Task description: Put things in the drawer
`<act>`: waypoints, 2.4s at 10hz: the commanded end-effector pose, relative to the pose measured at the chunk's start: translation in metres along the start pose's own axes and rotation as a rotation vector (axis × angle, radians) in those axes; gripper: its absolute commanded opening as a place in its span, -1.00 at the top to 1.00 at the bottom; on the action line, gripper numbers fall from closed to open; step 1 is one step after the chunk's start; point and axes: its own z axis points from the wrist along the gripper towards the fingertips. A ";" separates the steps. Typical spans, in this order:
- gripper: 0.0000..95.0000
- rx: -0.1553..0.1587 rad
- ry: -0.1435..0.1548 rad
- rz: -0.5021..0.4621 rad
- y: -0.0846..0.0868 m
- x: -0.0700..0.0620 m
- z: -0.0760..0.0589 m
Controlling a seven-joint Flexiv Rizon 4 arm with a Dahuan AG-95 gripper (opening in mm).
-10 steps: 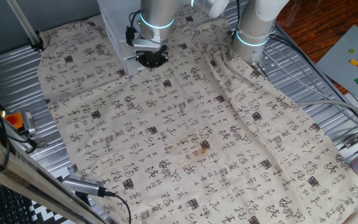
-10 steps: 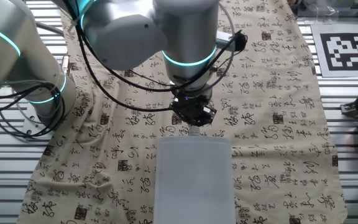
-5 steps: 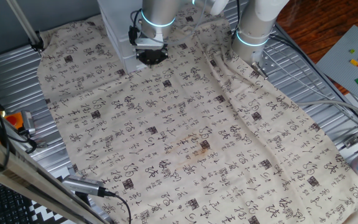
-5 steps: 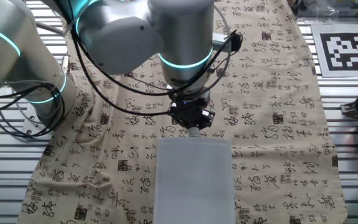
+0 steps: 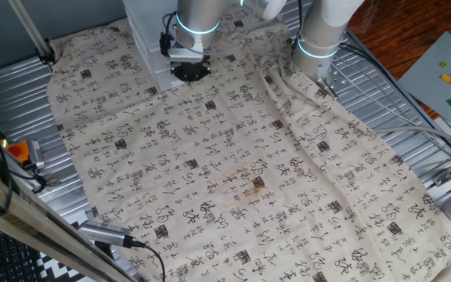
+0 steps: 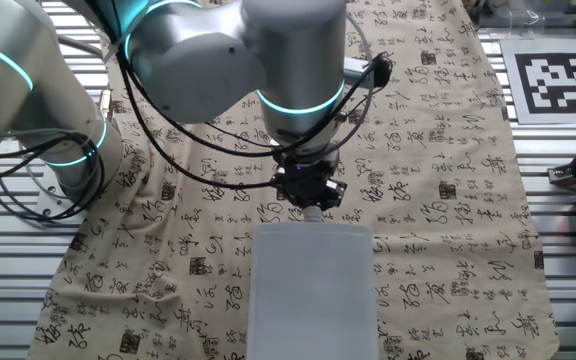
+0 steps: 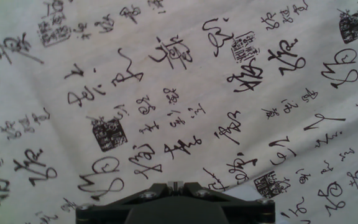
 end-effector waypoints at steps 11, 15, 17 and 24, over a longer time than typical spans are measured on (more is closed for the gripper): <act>1.00 -0.215 -0.168 1.050 0.026 -0.095 -0.103; 1.00 -0.196 -0.145 1.130 0.008 -0.129 -0.130; 1.00 -0.189 -0.143 1.164 0.005 -0.142 -0.139; 1.00 -0.190 -0.141 1.190 0.016 -0.155 -0.150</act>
